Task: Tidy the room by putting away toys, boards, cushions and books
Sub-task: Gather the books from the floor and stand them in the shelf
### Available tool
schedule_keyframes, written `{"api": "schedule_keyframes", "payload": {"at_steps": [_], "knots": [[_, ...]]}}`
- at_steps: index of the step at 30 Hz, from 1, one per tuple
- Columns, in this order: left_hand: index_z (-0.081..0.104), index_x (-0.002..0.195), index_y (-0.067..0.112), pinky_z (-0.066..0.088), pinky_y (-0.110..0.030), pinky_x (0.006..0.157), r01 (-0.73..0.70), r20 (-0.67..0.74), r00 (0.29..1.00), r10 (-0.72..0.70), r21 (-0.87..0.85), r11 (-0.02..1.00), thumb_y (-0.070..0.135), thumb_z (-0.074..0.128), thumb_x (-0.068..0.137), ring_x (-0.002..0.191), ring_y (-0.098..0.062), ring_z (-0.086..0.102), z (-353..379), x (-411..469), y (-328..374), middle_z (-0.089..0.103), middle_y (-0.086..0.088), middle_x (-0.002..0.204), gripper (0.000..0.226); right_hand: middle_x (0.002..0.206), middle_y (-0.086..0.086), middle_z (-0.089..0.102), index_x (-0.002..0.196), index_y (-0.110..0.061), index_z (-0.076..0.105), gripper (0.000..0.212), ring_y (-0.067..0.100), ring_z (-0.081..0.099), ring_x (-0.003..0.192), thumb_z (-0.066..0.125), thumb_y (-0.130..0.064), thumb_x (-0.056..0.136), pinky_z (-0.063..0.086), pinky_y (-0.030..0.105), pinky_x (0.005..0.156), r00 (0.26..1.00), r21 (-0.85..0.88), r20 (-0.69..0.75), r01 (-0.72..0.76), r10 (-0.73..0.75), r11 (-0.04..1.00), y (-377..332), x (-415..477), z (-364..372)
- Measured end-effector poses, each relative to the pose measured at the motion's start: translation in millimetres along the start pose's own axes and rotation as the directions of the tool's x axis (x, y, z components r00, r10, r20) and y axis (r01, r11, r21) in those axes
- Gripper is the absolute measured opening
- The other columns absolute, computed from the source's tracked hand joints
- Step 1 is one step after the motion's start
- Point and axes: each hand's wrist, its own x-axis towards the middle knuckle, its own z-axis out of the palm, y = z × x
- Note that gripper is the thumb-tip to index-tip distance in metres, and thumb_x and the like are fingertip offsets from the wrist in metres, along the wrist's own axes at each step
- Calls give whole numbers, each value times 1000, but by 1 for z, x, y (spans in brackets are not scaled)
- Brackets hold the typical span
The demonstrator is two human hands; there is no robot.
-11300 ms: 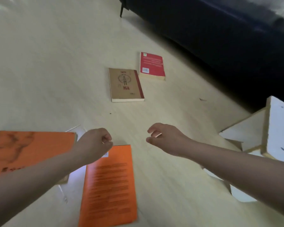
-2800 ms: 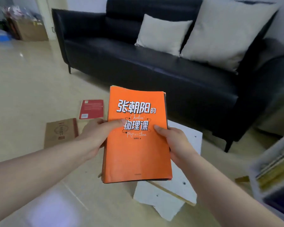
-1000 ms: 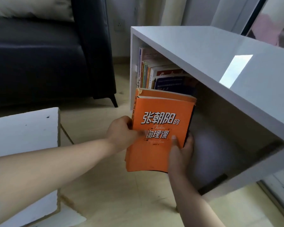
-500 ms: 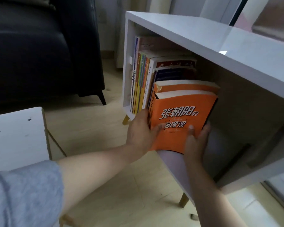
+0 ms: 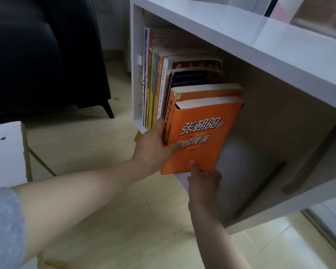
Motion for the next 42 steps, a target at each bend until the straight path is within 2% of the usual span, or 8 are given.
{"api": "schedule_keyframes", "payload": {"at_steps": [2,5,9,13,17,28,37,42], "knots": [[45,116,25,57,-34,68,-5,-3,1000,5,-13,1000,49,71,77,82,-12,63,1,1,-2,62,13,102,52,117,8,57,126,-4,47,55,26,61,103,71,-30,84,56,36,81,994,114,103,-56,44,992,-7,3,5],[46,113,24,57,-43,74,10,-13,1000,-11,-56,998,46,72,77,84,-15,65,4,4,-3,64,11,103,49,129,7,51,140,-6,37,56,20,55,105,63,-14,91,52,12,61,984,228,173,-75,36,971,-16,6,9],[49,109,24,57,-42,77,-5,-42,999,0,-100,995,44,74,76,86,-15,65,9,13,-2,65,11,101,46,137,9,52,144,-13,35,68,25,56,119,67,-33,87,47,43,101,984,224,179,-24,-17,974,-15,15,24],[50,112,21,56,-39,82,-6,-45,999,-1,-151,988,39,76,77,91,-13,64,13,24,0,66,9,103,47,145,7,45,149,-19,27,93,25,51,126,69,-51,73,43,50,105,973,284,232,-45,-23,958,-16,27,32],[51,111,21,55,-34,81,0,-40,999,-8,-189,982,36,77,75,91,-11,63,11,35,-2,64,12,98,46,146,8,43,151,-18,23,72,26,51,126,63,-22,91,46,51,102,962,378,271,-135,30,916,-23,40,34],[52,119,20,51,-28,77,-32,2,999,33,-192,981,25,72,83,82,-10,59,-1,53,-9,53,21,88,41,143,6,46,151,-18,22,71,24,52,124,62,-20,93,45,50,104,949,392,316,-138,8,909,-29,61,53],[46,129,20,55,-39,81,-93,5,996,94,-88,992,32,61,90,92,-19,62,8,49,-6,62,3,109,43,145,7,45,151,-20,23,70,27,50,127,62,-19,93,44,53,103,945,388,328,-143,8,911,-31,69,52],[49,89,16,40,-23,58,-39,-46,998,50,211,977,43,61,88,74,-16,54,3,56,-5,55,1,82,30,144,6,46,151,-21,23,72,26,51,125,63,-19,92,45,51,103,944,387,331,-142,7,911,-34,70,52]]}}
